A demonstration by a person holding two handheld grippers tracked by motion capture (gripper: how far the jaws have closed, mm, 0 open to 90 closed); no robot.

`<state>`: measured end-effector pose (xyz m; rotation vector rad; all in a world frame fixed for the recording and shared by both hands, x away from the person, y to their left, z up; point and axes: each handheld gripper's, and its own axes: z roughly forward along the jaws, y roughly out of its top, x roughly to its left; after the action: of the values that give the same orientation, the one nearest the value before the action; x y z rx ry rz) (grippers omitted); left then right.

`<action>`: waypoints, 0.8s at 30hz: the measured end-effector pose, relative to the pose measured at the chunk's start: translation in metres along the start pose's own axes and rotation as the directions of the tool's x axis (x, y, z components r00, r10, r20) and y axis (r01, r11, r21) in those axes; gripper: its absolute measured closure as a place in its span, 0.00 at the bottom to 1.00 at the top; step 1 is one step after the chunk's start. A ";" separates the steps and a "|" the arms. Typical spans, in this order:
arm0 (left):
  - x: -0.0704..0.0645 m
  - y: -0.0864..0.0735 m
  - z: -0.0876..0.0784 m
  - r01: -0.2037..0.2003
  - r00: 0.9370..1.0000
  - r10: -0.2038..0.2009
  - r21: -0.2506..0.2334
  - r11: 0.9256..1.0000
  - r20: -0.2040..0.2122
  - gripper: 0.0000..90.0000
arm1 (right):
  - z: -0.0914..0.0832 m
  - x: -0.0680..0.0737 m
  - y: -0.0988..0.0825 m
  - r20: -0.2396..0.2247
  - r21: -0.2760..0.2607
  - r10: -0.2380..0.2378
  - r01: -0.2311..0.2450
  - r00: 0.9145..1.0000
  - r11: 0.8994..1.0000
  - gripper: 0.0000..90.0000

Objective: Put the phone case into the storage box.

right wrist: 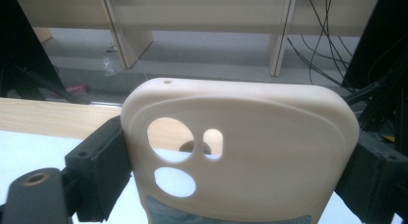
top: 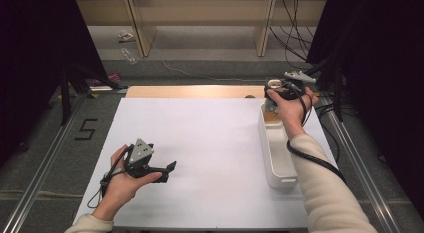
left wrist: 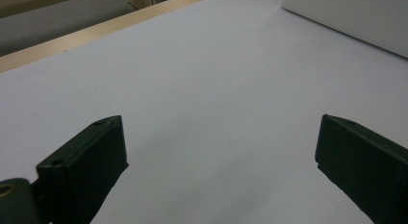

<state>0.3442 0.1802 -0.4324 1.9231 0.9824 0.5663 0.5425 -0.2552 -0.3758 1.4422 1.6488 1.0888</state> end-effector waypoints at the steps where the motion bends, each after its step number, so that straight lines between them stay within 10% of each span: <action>1: 0.000 0.000 0.000 0.000 1.000 0.000 0.001 1.000 0.001 0.04 | 0.000 0.000 0.000 0.000 -0.001 0.000 0.000 1.000 1.000 0.14; 24: 0.000 0.000 0.001 -0.001 1.000 0.001 0.001 1.000 0.003 0.04 | 0.001 0.004 0.002 0.010 0.009 -0.027 0.027 1.000 1.000 0.14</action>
<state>0.3444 0.1798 -0.4328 1.9251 0.9802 0.5634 0.5440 -0.2505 -0.3741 1.4250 1.6636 1.0589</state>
